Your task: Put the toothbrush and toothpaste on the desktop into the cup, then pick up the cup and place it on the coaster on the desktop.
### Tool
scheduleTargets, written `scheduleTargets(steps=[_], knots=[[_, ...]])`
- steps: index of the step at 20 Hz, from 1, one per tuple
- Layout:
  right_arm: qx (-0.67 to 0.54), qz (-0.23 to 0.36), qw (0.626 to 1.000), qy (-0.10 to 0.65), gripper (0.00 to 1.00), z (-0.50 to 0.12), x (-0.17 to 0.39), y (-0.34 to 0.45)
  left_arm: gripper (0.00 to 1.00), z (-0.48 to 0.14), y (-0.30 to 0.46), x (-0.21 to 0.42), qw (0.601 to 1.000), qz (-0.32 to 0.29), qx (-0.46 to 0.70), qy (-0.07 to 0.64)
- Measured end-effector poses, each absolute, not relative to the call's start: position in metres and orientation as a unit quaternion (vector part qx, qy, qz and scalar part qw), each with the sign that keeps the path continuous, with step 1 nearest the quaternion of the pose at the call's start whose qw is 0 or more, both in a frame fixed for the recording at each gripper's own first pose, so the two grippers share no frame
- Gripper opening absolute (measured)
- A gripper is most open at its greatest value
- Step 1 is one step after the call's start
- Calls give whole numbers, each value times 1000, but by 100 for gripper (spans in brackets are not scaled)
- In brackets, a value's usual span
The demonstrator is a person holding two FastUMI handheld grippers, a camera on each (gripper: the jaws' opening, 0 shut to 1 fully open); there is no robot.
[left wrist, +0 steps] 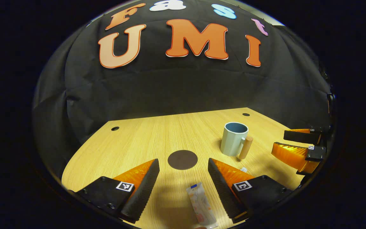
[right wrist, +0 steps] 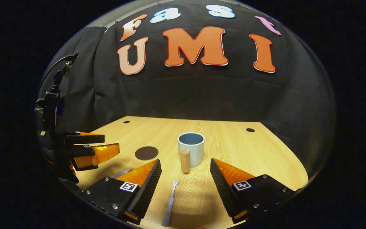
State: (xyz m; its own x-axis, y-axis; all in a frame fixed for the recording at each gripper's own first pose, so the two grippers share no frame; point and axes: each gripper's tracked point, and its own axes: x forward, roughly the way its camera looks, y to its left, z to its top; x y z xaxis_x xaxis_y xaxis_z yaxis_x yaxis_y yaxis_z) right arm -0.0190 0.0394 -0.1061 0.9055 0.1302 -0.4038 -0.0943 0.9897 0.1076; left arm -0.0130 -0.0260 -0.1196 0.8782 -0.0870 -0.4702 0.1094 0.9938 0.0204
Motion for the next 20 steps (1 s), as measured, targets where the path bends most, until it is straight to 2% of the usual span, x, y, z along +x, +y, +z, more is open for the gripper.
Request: scheduleTargets(steps=[5, 8, 20], knots=[[50, 82, 955, 279, 93, -141, -30, 55, 98, -149, -29, -26, 953, -68, 8, 295], [45, 94, 950, 295, 94, -148, -36, 63, 89, -165, -34, -30, 943, -74, 2, 325], [40, 103, 930, 351, 94, -176, -53, 71, 89, -209, -56, -61, 896, -78, -41, 435]])
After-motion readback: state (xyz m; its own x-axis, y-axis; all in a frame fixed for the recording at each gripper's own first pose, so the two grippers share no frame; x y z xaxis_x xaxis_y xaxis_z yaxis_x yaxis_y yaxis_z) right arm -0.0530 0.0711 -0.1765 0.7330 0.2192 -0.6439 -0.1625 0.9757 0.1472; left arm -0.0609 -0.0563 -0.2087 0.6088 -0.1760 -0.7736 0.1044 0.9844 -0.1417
